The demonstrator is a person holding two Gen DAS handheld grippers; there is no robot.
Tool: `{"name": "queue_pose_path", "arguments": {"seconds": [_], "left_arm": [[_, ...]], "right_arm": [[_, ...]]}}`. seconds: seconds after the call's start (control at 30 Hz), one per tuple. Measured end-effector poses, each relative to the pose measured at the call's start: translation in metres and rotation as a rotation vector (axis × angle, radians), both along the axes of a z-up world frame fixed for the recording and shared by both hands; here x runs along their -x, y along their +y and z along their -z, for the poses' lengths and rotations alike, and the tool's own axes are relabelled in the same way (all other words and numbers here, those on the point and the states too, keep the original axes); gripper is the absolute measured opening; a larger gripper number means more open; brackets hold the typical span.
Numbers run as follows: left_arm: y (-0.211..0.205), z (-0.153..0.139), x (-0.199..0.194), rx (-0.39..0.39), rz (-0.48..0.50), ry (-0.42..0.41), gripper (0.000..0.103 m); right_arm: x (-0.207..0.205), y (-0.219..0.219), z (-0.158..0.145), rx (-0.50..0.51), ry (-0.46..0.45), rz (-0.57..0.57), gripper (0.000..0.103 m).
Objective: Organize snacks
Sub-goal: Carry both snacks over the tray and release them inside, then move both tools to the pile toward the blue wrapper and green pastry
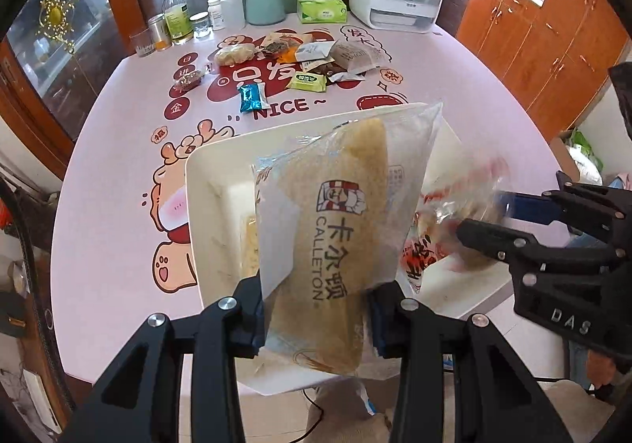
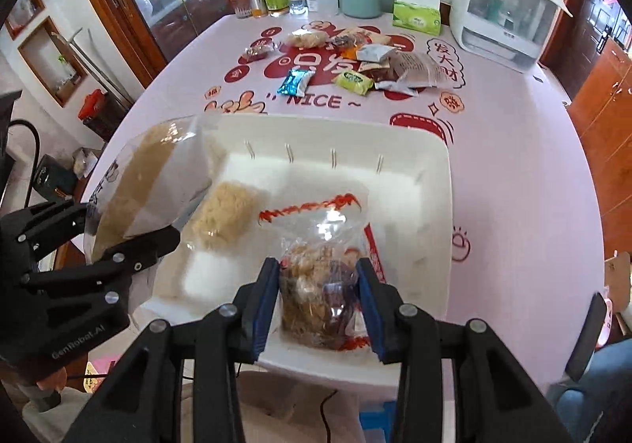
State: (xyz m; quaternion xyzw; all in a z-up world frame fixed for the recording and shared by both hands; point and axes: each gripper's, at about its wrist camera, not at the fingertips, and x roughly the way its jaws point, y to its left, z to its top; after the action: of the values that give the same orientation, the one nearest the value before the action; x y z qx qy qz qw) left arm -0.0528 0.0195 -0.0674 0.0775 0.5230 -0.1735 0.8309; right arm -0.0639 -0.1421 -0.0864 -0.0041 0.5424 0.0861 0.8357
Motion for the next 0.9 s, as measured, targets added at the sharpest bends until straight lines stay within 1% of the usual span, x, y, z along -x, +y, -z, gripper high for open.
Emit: {"name": "queue_pose_path", "arguments": {"seconds": [0.13,0.17,0.2,0.23,0.27,0.3,0.33,0.47,0.67,0.9], "left_arm": [[-0.002,-0.003,0.001,-0.027,-0.001,-0.024,0.042],[-0.003,-0.004,0.001,-0.033,-0.003,-0.028,0.045],[-0.003,-0.005,0.002,-0.034,-0.002,-0.030,0.056],[-0.003,-0.006,0.003,-0.035,-0.002,-0.032,0.065],[-0.003,-0.008,0.003,-0.038,-0.005,-0.042,0.082],[-0.003,-0.010,0.004,-0.040,-0.008,-0.057,0.089],[-0.002,-0.014,0.005,-0.042,-0.010,-0.079,0.089],[-0.004,-0.021,0.006,-0.048,-0.005,-0.118,0.093],[-0.001,-0.018,0.001,-0.048,-0.015,-0.098,0.093],[0.004,-0.019,0.000,-0.055,-0.023,-0.111,0.093]], "right_arm": [[0.009,0.007,-0.006,0.025,-0.033,0.004,0.040],[0.010,0.008,-0.009,0.039,-0.048,0.008,0.040],[0.011,0.008,-0.010,0.051,-0.056,0.016,0.040],[0.012,0.008,-0.011,0.060,-0.061,0.025,0.041],[0.012,0.007,-0.012,0.061,-0.062,0.033,0.045],[0.011,0.005,-0.012,0.055,-0.059,0.041,0.047],[0.012,0.004,-0.012,0.050,-0.058,0.048,0.050],[0.013,0.001,-0.015,0.038,-0.064,0.071,0.051],[0.009,0.002,-0.015,0.038,-0.054,0.086,0.051],[0.007,0.005,-0.014,0.047,-0.050,0.090,0.051]]}}
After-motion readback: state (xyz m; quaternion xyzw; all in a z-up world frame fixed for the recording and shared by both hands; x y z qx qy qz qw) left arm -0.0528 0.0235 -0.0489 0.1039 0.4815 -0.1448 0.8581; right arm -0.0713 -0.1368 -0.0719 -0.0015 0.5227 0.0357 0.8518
